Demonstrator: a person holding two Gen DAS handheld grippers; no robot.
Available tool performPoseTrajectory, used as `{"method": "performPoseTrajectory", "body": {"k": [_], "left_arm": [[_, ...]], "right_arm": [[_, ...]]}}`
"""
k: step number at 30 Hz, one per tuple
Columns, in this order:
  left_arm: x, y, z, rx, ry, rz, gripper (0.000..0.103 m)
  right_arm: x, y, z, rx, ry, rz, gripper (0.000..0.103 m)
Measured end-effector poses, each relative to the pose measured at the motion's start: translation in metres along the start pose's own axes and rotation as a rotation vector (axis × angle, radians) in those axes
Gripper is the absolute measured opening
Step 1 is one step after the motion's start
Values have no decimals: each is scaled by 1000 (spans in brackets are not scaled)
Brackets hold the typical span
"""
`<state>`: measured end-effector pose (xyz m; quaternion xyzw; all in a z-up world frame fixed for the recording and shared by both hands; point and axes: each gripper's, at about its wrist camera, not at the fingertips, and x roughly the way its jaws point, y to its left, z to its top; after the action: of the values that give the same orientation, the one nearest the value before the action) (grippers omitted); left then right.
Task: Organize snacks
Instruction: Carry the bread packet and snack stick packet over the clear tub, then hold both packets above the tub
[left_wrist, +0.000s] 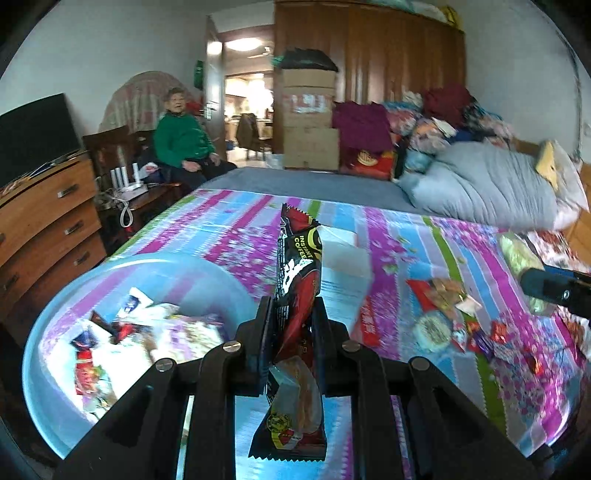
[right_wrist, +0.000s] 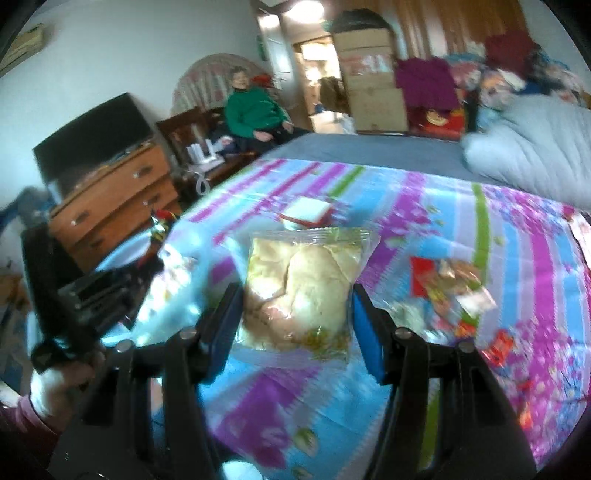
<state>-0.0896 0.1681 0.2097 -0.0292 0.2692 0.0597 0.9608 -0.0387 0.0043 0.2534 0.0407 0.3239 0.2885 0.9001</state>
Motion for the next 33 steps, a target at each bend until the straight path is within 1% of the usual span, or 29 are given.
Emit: {"method": "performPoseTrajectory", "body": {"k": [6, 8, 13, 17, 20, 25, 33], "left_arm": [[-8, 48, 8, -61, -14, 58, 19], [-8, 71, 11, -94, -12, 85, 19], [3, 125, 12, -187, 35, 176, 19], [9, 172, 6, -275, 67, 242, 19], [12, 197, 0, -314, 84, 278, 19], [20, 216, -11, -341, 112, 299, 19], [26, 224, -21, -358, 132, 303, 19]], "right_arm": [[27, 53, 35, -73, -3, 102, 59], [40, 74, 46, -99, 5, 146, 59], [77, 119, 64, -147, 56, 236, 59], [108, 152, 68, -176, 109, 289, 59], [128, 170, 69, -183, 147, 318, 59], [159, 186, 65, -173, 219, 347, 59], [176, 197, 60, -164, 263, 353, 59]]}}
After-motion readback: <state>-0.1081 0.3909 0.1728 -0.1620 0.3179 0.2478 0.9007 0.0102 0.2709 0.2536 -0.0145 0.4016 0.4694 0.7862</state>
